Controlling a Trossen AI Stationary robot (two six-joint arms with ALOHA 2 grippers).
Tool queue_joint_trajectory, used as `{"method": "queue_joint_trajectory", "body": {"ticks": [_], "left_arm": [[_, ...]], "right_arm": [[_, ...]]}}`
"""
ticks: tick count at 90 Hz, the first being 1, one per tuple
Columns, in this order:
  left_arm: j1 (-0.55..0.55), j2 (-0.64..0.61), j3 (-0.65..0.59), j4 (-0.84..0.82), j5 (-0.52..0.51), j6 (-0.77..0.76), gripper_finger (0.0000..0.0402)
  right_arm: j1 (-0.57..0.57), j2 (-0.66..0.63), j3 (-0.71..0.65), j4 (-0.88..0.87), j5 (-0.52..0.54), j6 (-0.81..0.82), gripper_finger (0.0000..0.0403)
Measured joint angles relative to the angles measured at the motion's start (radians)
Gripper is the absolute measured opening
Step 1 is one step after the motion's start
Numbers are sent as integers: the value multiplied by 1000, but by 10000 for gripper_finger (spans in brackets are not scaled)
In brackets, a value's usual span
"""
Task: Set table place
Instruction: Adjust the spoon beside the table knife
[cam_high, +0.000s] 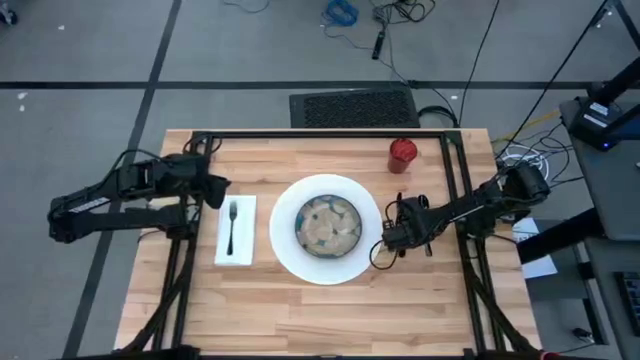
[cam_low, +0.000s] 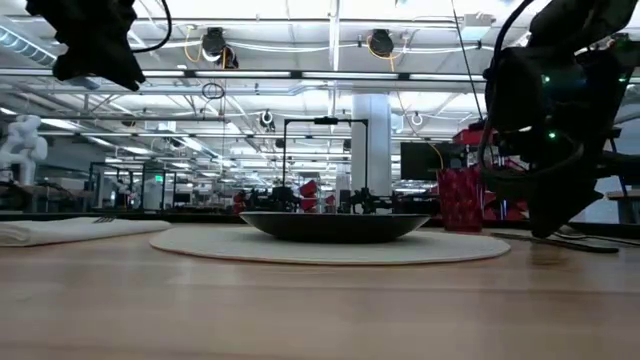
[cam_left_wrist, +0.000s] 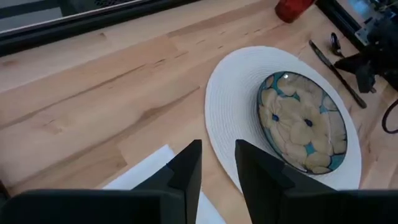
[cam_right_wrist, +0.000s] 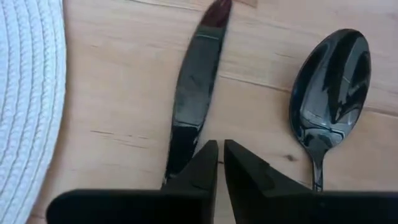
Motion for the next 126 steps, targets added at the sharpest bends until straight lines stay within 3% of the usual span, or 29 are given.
{"method": "queue_joint_trajectory", "body": {"ticks": [21,33,53,70,90,112,126], "left_arm": [[0,0,0,0,0,0,83],[0,0,0,-1,0,0,83],[0,0,0,-1,5,-7,83],[0,0,0,-1,8,-7,83],[0,5,0,0,1,-6,83],[0,12,0,-4,-1,-6,83],[0,12,0,-4,-4,-5,83]], "right_arm": [[18,-60,19,-173,-36,52,15],[73,-126,21,-179,-54,75,15],[178,-151,-4,-261,-82,264,16],[235,-151,-60,-233,-86,354,50],[230,-152,-126,-88,-70,323,102],[230,-153,-159,-82,-36,376,89],[229,-149,-100,-141,-84,357,74]]}}
